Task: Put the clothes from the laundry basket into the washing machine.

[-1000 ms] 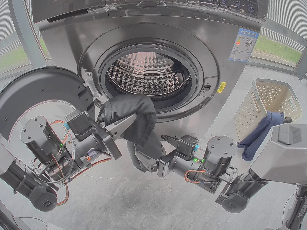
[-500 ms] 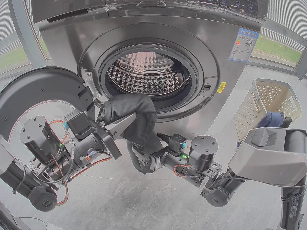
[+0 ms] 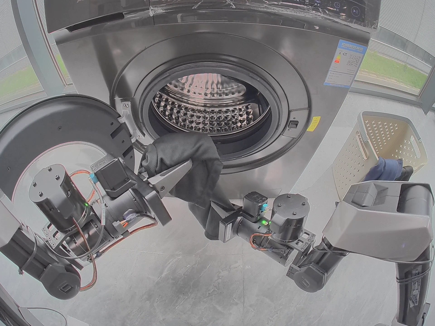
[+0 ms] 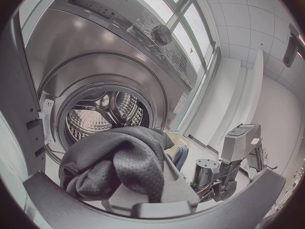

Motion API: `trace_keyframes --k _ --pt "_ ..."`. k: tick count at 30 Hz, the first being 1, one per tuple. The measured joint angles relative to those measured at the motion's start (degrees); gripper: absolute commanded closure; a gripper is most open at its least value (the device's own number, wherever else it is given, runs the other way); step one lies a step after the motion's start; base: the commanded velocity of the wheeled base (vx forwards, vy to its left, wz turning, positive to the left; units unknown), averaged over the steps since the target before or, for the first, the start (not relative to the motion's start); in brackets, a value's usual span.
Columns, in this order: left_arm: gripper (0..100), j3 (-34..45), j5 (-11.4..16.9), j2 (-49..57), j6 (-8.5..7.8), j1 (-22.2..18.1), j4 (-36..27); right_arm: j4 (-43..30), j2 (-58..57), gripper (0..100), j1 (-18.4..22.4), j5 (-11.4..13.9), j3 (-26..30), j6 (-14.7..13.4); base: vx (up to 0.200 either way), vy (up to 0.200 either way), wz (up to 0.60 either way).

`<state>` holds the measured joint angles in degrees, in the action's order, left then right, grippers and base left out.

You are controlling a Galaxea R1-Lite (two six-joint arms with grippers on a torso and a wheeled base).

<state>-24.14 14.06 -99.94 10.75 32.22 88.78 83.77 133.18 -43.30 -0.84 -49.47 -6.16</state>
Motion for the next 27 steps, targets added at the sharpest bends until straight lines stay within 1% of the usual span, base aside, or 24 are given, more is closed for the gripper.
trace_keyframes --k 3,11,16,21,27 --pt "100 0.0 -0.2 -0.1 -0.02 -0.2 0.0 0.2 -1.2 100 0.3 -0.2 2.1 0.0 0.0 0.0 0.0" --pt "100 -2.3 -2.6 -0.7 0.35 -1.5 -0.1 -0.5 -8.1 100 2.9 -0.5 9.1 0.1 0.0 0.0 0.0" --pt "100 -3.3 -3.1 -1.1 0.4 -2.1 -0.1 -0.7 -12.3 100 4.2 -0.5 12.4 0.5 0.0 0.0 0.0" --pt "100 -3.6 -3.3 -1.2 0.77 -2.4 -0.1 -0.8 -14.4 100 4.9 -0.5 13.1 0.5 0.0 0.0 0.0" --pt "100 -3.7 -3.5 -1.2 1.17 -2.5 -0.1 -0.9 -16.0 100 7.2 -0.5 12.8 0.5 0.0 0.0 0.0"
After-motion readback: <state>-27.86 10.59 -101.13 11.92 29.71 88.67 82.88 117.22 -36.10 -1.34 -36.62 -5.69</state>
